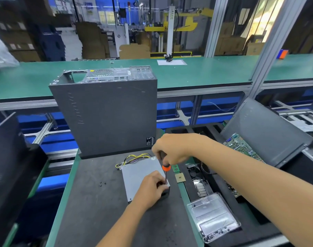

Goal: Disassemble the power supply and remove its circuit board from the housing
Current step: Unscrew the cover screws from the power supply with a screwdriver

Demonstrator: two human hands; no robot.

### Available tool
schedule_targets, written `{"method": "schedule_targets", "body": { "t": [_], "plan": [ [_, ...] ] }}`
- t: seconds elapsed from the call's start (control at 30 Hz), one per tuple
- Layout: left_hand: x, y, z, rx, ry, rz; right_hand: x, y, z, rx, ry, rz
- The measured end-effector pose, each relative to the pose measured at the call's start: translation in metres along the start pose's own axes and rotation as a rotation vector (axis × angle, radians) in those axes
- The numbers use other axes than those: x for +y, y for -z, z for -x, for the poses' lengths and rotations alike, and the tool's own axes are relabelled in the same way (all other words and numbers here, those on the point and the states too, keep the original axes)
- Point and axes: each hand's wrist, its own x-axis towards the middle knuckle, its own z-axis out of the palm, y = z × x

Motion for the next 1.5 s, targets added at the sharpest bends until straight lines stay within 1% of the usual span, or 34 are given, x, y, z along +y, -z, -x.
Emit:
{"method": "schedule_targets", "body": {
  "t": [0.1, 0.17, 0.23, 0.33, 0.4, 0.5, 0.6, 0.67, 0.73, 0.77, 0.83, 0.93, 1.03, 1.1, 1.27, 1.37, 1.4, 1.47, 1.5],
  "plan": [
    [0.005, 0.001, -0.002, -0.008, 0.017, 0.011, 0.000, 0.005, 0.002, -0.022, 0.041, -0.007],
    [0.005, 0.001, -0.001, -0.008, 0.030, 0.001, -0.002, 0.003, 0.000, 0.028, 0.022, 0.009],
    [0.006, 0.002, -0.001, -0.003, 0.036, 0.008, -0.005, 0.001, -0.001, 0.081, -0.044, -0.019],
    [0.007, 0.003, -0.004, -0.011, 0.052, 0.044, -0.003, 0.004, -0.002, 0.153, -0.143, -0.217],
    [0.007, 0.004, -0.004, -0.017, 0.059, 0.047, 0.000, 0.003, 0.000, 0.177, -0.213, -0.201],
    [0.002, 0.004, -0.004, -0.011, 0.070, 0.052, 0.001, -0.005, 0.002, 0.146, -0.300, -0.094],
    [-0.001, 0.003, -0.005, 0.000, 0.067, 0.072, 0.001, -0.003, 0.004, 0.097, -0.236, -0.038],
    [-0.002, 0.003, -0.004, 0.014, 0.064, 0.085, -0.003, -0.001, 0.004, 0.021, -0.117, 0.050],
    [-0.003, 0.002, -0.004, 0.025, 0.061, 0.094, -0.006, 0.000, 0.004, -0.019, 0.009, 0.106],
    [-0.005, 0.001, -0.003, 0.030, 0.062, 0.094, -0.007, 0.000, 0.003, -0.035, 0.055, 0.111],
    [-0.005, -0.001, -0.001, 0.029, 0.063, 0.087, -0.007, 0.001, 0.005, -0.042, 0.086, 0.054],
    [-0.004, -0.003, -0.001, 0.016, 0.059, 0.070, -0.005, 0.001, 0.009, 0.004, 0.042, -0.016],
    [0.000, 0.000, -0.005, 0.014, 0.062, 0.065, -0.006, -0.002, 0.011, 0.097, -0.157, 0.055],
    [0.001, 0.000, -0.005, 0.018, 0.053, 0.063, -0.007, -0.002, 0.009, 0.106, -0.207, 0.026],
    [0.000, -0.003, -0.003, 0.036, 0.081, 0.088, -0.003, 0.005, 0.015, -0.079, -0.060, 0.058],
    [0.001, -0.003, -0.003, 0.036, 0.094, 0.094, -0.002, 0.010, 0.019, -0.078, -0.021, -0.005],
    [0.001, -0.003, -0.003, 0.037, 0.095, 0.097, -0.004, 0.009, 0.020, -0.064, -0.036, 0.032],
    [0.001, -0.004, -0.002, 0.031, 0.106, 0.104, -0.008, 0.003, 0.018, -0.039, -0.083, 0.275],
    [0.001, -0.004, -0.003, 0.027, 0.109, 0.106, -0.009, -0.001, 0.016, -0.010, -0.117, 0.343]
  ]
}}
